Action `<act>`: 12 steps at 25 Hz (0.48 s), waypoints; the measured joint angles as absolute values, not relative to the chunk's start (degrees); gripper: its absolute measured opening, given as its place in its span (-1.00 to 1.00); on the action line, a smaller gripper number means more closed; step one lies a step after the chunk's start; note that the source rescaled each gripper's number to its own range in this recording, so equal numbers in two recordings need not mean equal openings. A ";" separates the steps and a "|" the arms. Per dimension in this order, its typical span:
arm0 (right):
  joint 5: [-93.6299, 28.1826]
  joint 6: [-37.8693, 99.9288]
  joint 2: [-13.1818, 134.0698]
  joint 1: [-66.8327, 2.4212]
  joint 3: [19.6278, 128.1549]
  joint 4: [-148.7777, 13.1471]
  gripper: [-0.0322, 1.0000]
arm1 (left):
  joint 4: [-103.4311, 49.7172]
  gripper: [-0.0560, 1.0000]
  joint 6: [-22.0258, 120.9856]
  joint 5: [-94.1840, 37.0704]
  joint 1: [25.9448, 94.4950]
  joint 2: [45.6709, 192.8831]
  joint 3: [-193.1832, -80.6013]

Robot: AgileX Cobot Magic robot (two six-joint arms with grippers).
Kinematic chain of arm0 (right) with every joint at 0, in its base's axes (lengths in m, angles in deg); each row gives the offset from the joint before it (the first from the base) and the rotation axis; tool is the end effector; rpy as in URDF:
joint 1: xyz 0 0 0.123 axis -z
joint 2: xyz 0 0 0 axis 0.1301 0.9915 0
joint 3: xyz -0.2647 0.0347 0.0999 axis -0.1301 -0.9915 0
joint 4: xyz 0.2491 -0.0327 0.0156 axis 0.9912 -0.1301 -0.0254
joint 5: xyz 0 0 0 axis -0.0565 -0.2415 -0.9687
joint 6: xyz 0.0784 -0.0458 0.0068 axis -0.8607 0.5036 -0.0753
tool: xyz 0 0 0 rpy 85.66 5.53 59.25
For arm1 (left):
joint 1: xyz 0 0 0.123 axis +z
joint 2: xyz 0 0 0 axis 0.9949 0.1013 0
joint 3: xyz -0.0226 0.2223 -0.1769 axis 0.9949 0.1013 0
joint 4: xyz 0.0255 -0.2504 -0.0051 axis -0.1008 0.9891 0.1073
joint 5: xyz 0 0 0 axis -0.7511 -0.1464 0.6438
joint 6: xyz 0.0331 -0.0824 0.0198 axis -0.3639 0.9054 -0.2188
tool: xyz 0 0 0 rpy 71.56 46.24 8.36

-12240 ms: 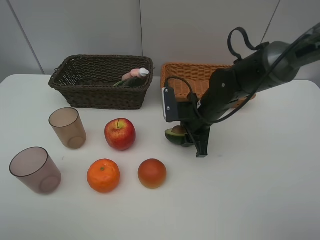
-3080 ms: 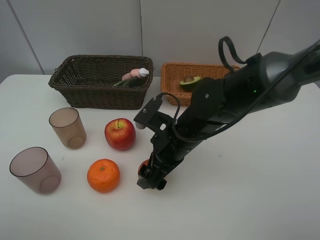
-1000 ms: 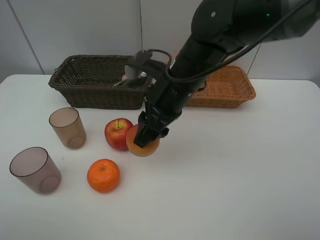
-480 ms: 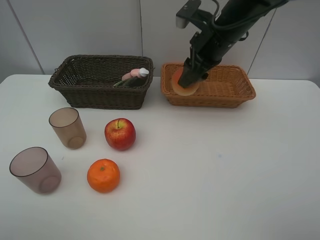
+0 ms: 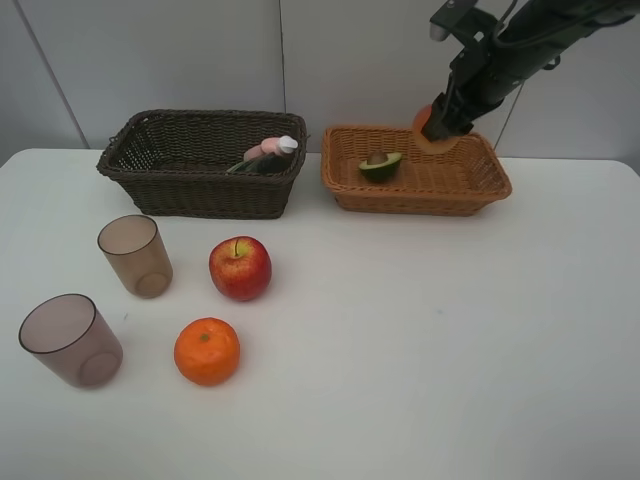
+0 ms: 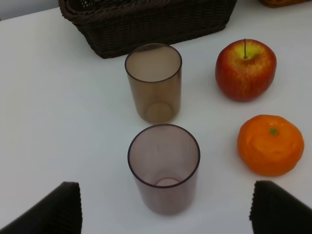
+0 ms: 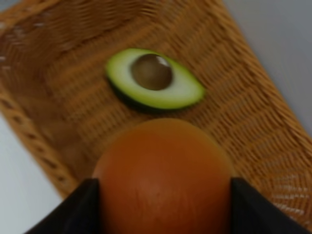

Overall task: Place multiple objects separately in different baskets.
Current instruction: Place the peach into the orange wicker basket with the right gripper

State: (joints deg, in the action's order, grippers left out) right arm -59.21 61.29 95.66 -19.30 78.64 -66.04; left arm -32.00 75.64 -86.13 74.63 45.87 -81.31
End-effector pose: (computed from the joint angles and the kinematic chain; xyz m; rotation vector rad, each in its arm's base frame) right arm 0.4133 0.0955 0.2471 -1.2324 2.1823 -0.1182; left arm 0.0001 -0.0117 0.2542 0.3240 2.1042 -0.1947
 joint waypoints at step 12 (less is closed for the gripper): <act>-52.75 61.29 97.09 -17.46 78.64 -65.95 -0.31 | -32.00 0.89 75.64 -86.13 74.63 45.87 -81.31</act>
